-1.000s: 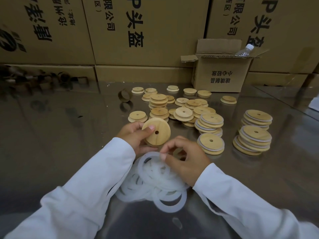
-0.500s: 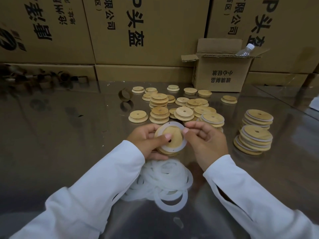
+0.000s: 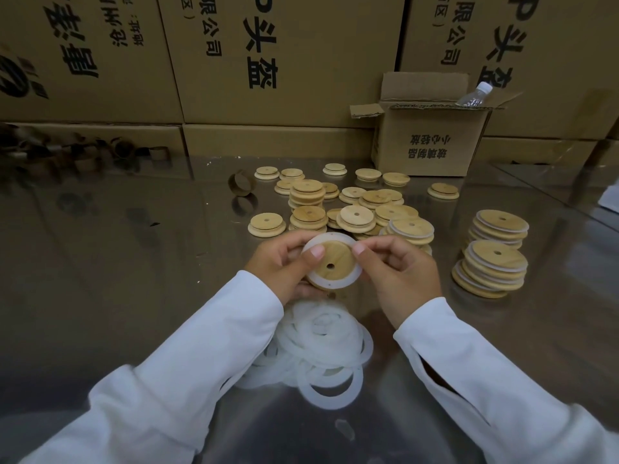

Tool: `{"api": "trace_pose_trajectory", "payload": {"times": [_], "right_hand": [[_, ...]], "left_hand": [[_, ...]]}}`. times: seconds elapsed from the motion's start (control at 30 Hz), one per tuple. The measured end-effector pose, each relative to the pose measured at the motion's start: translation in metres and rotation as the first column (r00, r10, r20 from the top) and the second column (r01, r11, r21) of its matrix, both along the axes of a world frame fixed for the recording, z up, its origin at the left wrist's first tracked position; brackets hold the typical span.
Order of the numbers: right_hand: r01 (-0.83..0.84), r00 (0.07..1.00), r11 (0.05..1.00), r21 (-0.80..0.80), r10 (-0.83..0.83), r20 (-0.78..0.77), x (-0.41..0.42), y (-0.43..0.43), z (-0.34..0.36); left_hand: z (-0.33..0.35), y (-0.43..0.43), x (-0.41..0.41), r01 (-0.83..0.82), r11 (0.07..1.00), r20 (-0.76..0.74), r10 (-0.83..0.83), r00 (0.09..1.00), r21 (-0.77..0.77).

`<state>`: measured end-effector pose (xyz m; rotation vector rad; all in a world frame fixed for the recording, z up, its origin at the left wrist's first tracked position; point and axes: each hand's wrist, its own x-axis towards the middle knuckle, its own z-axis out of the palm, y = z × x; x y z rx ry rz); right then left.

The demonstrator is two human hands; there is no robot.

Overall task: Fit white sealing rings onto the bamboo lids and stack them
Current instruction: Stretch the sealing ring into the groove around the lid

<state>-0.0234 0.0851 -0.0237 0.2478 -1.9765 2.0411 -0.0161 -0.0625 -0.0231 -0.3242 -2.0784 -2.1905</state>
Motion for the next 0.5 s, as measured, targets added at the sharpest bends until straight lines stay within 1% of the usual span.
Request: {"api": "trace_pose_trajectory", "payload": {"times": [0.17, 0.5], "right_hand": [[-0.032, 0.995, 0.999, 0.018, 0.033, -0.091, 0.0023, -0.0009, 0.0014], [-0.077, 0.991, 0.997, -0.003, 0.077, -0.106, 0.0028, 0.0001, 0.0055]], "left_hand": [[0.001, -0.0008, 0.0001, -0.089, 0.992, -0.094, 0.08, 0.992, -0.093], [0.0024, 0.0001, 0.0013, -0.08, 0.997, -0.195, 0.076, 0.978, -0.011]]}}
